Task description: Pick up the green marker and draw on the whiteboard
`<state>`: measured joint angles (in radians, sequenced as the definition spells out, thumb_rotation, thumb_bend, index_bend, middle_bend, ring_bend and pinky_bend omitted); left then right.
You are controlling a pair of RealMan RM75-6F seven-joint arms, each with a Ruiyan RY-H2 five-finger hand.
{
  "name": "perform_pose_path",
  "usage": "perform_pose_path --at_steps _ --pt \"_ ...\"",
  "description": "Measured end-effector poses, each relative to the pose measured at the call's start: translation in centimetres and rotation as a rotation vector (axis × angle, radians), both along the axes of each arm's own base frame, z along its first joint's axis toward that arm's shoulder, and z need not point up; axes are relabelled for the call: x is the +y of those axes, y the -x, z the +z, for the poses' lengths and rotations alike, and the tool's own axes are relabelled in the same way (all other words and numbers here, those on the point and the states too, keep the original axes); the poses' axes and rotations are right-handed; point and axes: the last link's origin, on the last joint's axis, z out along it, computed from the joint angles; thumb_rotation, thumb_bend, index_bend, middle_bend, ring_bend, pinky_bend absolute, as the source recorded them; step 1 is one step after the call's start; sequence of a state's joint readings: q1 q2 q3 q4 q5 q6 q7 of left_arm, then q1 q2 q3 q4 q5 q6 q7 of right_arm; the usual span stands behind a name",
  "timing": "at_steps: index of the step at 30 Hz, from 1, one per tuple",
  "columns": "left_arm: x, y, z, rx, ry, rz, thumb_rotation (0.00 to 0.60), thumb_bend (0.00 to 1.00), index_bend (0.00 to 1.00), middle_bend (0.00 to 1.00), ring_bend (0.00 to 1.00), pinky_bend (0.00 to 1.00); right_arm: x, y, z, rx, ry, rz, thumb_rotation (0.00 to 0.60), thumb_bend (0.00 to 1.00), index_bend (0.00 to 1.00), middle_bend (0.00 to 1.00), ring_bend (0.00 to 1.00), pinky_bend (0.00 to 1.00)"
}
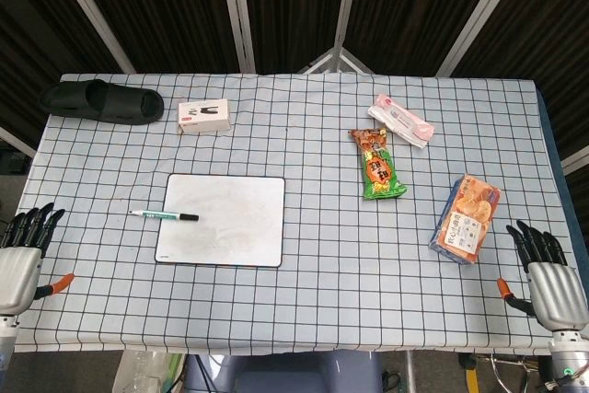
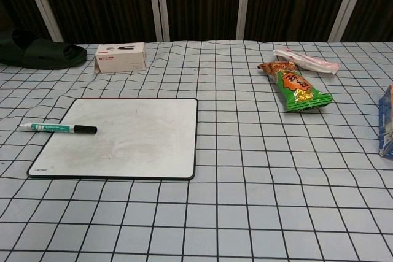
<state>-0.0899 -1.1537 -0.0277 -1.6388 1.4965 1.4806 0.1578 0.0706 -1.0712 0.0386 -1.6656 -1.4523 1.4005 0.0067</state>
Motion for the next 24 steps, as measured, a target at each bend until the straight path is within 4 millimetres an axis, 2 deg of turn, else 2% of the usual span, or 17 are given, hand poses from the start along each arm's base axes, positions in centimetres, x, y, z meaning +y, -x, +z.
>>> perform_pose_path --at_steps 16,20,24 --pt "0.1 0.1 -0.3 0.004 0.024 0.009 0.600 0.03 0.01 0.00 0.00 0.00 0.1 0.0 -0.1 -0.002 -0.001 -0.002 0.600 0.35 0.00 0.00 0.00 0.00" --pt "0.8 0.2 -0.5 0.013 0.044 0.011 0.600 0.11 0.12 0.00 0.00 0.00 0.1 0.1 -0.1 -0.003 0.001 -0.008 0.600 0.35 0.00 0.00 0.00 0.00" --pt "2.9 -0.2 -1.1 0.030 0.073 -0.004 0.600 0.23 0.25 0.00 0.00 0.00 0.0 0.0 0.0 -0.007 0.005 -0.007 0.600 0.35 0.00 0.00 0.00 0.00"
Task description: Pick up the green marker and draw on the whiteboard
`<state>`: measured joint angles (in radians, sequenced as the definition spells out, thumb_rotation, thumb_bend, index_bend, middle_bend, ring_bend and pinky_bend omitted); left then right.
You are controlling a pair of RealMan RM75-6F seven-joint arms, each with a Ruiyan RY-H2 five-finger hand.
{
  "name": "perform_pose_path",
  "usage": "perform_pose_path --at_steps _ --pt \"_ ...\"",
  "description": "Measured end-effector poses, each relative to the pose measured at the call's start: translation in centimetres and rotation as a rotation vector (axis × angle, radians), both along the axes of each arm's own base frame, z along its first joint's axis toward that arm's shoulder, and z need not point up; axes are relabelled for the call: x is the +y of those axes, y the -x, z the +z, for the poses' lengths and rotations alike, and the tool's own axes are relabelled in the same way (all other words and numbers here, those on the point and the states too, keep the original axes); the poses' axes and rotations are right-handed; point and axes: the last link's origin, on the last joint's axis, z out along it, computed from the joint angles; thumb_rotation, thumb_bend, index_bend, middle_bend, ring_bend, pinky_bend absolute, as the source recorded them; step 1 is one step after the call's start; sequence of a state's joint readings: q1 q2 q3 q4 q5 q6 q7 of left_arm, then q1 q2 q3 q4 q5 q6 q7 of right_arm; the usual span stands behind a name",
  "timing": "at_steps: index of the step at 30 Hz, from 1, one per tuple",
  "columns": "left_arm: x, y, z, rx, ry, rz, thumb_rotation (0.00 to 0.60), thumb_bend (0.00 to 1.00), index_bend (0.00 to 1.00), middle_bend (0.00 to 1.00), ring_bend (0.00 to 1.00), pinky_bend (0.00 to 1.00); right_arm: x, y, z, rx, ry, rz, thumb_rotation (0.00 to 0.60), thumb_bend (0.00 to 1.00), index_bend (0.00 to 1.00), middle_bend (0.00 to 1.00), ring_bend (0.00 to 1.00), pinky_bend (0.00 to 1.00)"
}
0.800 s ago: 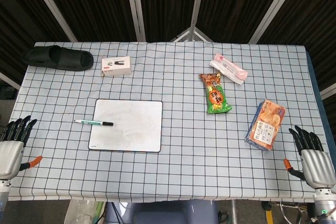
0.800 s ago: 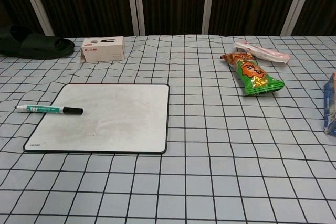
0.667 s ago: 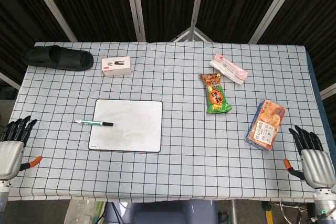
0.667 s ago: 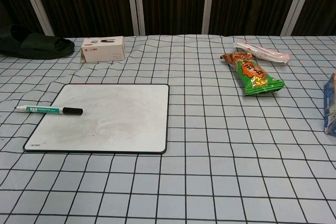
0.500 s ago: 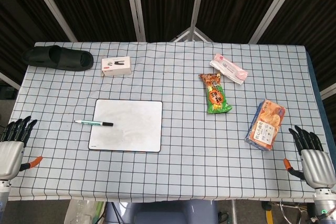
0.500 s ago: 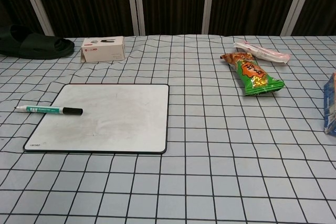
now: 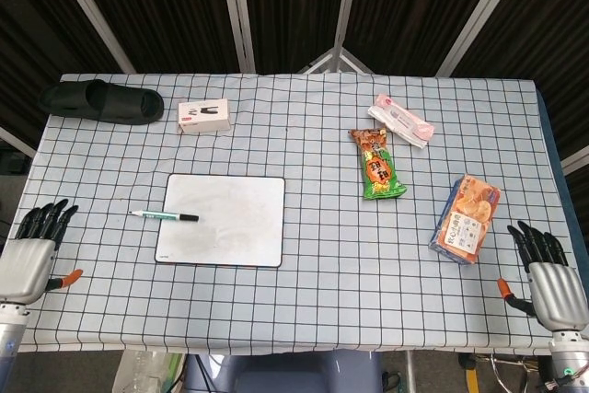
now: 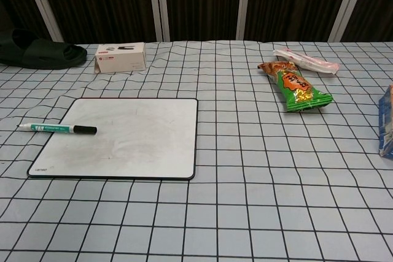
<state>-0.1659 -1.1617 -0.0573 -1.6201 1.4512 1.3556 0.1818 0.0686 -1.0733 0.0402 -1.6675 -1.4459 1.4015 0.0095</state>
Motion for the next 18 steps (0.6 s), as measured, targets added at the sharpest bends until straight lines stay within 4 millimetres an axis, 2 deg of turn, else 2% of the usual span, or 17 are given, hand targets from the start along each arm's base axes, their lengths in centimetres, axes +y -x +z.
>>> perform_pose_path --at_steps 2,3,8,11,18 --pt "1.3 -0.4 -0.3 0.011 0.009 -0.014 0.600 0.28 0.29 0.00 0.00 0.00 0.0 0.0 -0.1 0.001 -0.004 0.002 0.600 0.35 0.00 0.00 0.00 0.00" --pt "2.4 -0.6 -0.7 0.020 0.016 -0.022 0.600 0.29 0.30 0.00 0.00 0.00 0.0 0.0 -0.1 0.002 -0.005 0.002 0.600 0.35 0.00 0.00 0.00 0.00" --pt "5.3 -1.3 -2.2 0.048 0.058 -0.034 0.600 0.33 0.36 0.00 0.00 0.00 -0.1 0.0 0.0 -0.003 0.001 -0.003 0.600 0.35 0.00 0.00 0.00 0.00" --pt "7.1 -1.7 -3.7 0.080 0.106 -0.036 0.600 0.36 0.38 0.00 0.00 0.00 -0.2 0.1 0.0 -0.005 0.003 -0.008 0.600 0.35 0.00 0.00 0.00 0.00" --pt "11.3 -2.6 -7.6 0.141 0.200 -0.029 0.600 0.37 0.40 0.00 0.00 0.00 -0.3 0.2 0.2 -0.019 0.011 -0.021 0.600 0.35 0.00 0.00 0.00 0.00"
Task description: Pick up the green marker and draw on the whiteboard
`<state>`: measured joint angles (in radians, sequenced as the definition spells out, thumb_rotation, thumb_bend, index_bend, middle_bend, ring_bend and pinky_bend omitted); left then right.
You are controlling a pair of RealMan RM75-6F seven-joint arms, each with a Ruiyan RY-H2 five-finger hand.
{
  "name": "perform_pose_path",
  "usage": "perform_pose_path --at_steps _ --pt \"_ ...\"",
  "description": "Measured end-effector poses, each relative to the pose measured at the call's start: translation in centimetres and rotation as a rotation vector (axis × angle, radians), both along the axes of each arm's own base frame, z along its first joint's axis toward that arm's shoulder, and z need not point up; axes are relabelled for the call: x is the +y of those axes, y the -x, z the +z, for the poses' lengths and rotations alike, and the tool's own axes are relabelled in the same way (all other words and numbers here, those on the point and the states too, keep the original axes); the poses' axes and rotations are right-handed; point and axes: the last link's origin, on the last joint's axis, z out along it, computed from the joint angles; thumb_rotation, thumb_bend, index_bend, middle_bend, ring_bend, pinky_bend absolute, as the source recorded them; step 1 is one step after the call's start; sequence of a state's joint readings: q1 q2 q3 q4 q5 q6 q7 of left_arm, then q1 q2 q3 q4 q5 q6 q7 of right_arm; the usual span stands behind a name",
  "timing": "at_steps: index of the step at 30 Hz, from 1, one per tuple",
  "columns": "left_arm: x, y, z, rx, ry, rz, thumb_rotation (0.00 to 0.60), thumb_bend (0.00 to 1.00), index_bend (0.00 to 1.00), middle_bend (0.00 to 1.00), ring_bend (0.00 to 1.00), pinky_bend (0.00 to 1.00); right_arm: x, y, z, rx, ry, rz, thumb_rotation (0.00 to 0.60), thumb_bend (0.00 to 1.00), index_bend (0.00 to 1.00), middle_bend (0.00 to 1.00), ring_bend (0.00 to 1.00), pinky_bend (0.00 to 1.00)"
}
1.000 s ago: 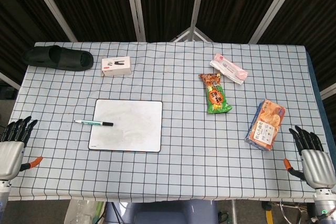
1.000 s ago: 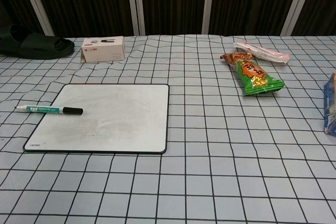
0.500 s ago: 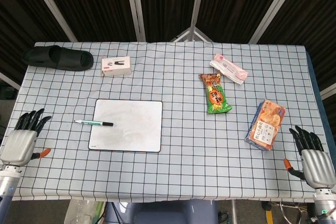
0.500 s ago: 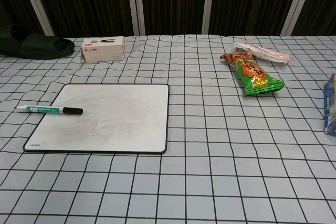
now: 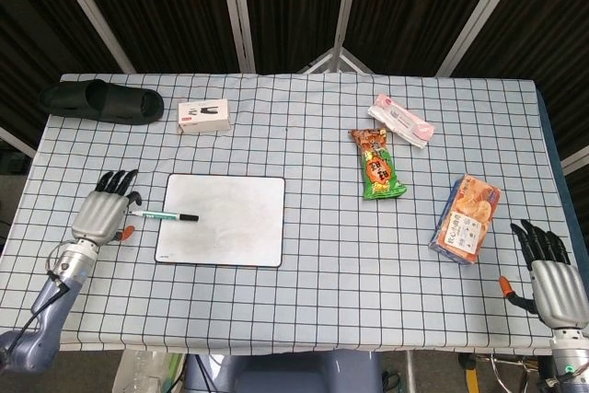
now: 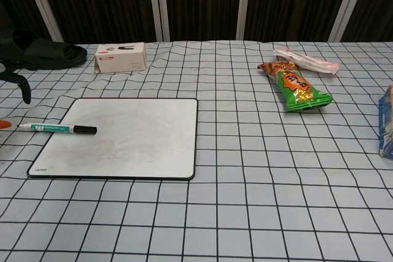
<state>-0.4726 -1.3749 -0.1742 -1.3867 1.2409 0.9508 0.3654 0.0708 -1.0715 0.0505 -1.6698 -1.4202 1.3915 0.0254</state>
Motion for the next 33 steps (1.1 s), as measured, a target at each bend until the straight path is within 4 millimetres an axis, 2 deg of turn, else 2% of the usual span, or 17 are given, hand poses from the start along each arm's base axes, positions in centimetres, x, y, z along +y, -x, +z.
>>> perform_pose_path --at_steps 7,16,26,33 --pt "2.3 -1.4 -2.7 0.012 0.026 -0.011 0.600 0.39 0.43 0.00 0.00 0.00 0.0 0.1 0.1 -0.010 0.004 -0.007 0.600 0.35 0.00 0.00 0.00 0.00" --pt "3.2 -2.4 -5.3 0.012 0.070 -0.012 0.600 0.39 0.45 0.00 0.00 0.00 -0.1 0.2 0.2 -0.019 0.005 -0.014 0.600 0.35 0.00 0.00 0.00 0.00" --pt "3.4 -2.3 -6.2 0.019 0.085 0.002 0.600 0.44 0.48 0.00 0.00 0.00 -0.1 0.2 0.2 -0.026 0.005 -0.017 0.600 0.35 0.00 0.00 0.00 0.00" --pt "3.3 -2.3 -6.6 0.009 0.090 0.008 0.600 0.52 0.59 0.01 0.00 0.00 -0.1 0.2 0.2 -0.028 0.007 -0.017 0.600 0.35 0.00 0.00 0.00 0.00"
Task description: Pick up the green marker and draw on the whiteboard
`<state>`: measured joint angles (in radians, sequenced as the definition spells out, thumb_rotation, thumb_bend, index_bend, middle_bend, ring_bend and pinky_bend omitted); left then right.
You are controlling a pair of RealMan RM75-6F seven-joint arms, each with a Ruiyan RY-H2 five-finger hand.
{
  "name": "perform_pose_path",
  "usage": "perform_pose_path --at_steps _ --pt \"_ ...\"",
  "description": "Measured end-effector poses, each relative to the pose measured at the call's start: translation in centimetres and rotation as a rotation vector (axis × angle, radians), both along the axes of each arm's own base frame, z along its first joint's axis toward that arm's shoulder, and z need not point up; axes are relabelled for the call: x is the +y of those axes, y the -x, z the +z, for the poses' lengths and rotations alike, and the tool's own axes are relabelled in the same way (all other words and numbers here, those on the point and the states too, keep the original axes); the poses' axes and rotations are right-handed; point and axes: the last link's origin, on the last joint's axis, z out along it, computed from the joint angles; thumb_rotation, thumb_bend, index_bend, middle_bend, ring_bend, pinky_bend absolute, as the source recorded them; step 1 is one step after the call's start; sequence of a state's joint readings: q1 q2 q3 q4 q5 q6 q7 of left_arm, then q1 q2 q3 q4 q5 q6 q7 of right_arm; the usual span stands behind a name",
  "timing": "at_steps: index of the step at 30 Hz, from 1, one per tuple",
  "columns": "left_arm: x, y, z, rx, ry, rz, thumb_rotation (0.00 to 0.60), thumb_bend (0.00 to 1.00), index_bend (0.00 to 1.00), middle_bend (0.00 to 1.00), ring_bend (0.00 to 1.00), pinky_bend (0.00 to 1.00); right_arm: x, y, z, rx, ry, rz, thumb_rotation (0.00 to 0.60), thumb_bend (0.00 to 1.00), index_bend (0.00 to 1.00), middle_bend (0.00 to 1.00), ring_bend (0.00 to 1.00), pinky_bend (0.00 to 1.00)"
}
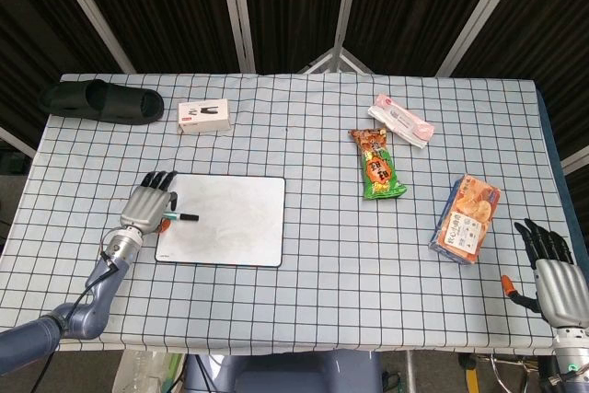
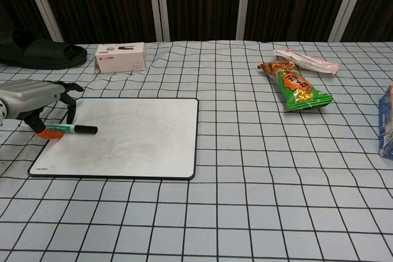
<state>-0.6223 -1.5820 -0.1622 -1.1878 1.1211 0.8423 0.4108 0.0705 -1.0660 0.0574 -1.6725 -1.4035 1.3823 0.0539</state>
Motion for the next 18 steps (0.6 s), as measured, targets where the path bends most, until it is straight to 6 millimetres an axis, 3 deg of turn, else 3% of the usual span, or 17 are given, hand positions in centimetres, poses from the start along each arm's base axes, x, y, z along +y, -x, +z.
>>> perform_pose_path --at_steps 11,18 --pt "-0.1 -0.8 0.4 -0.075 -0.035 -0.005 0.600 0.54 0.64 0.05 0.00 0.00 0.1 0.0 0.1 0.001 0.006 -0.001 0.600 0.35 0.00 0.00 0.00 0.00" --pt "-0.2 -3.2 1.7 -0.326 -0.098 0.021 0.600 0.55 0.65 0.06 0.00 0.03 0.2 0.0 0.1 0.000 0.005 0.000 0.600 0.35 0.00 0.00 0.00 0.00"
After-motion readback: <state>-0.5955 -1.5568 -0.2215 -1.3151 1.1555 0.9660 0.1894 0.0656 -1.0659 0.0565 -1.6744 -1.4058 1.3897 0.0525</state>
